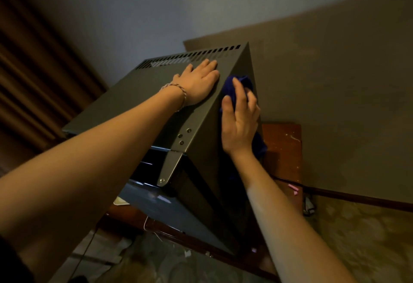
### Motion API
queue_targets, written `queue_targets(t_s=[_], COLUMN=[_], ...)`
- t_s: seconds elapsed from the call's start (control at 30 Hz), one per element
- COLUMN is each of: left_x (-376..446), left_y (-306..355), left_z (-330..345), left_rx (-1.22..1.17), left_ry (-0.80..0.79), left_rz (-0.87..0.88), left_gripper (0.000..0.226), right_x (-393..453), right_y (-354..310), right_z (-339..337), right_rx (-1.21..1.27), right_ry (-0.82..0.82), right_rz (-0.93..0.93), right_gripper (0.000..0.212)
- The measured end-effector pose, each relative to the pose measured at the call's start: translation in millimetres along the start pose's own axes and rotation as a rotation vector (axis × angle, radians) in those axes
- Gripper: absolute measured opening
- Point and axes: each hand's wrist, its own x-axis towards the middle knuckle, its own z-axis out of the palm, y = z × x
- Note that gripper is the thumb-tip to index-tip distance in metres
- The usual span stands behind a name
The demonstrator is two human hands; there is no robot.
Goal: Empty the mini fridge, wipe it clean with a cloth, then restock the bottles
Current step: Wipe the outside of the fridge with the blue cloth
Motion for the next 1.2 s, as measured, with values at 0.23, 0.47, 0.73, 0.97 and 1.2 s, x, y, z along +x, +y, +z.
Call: queue_targets(t_s=[0.23, 0.47, 0.73, 0.97, 1.2], left_x=[1.0, 0.2, 1.0, -0.4, -4.2], left_y=[-0.1, -1.6, -2.2, -0.2, -2.3], left_z=[1.1, 1.2, 1.0, -0.1, -1.8], left_rx=[-0.006, 0.001, -0.004, 0.006, 0.015], left_ry=[0.002, 0.011, 0.013, 0.010, -0.021], left_rz=[0.003, 0.019, 0.016, 0.016, 0.037], left_gripper=[0.053, 0.053, 0.053, 0.054, 0.055], right_x=[67.0, 61.7, -16.9, -112.3, -171.3], right_y=[69.2, 150.4, 173.7, 127.6, 38.3], right_z=[13.5, 16.2, 9.4, -4.6, -12.5], right_rx=[0.101, 0.075, 0.047, 0.073, 0.101], right_ry=[-0.109, -0.169, -0.225, -0.202, -0.128], right_rz=[0.174, 0.453, 0.699, 0.694, 0.322], right_gripper=[0.061, 0.055, 0.051, 0.045, 0.051])
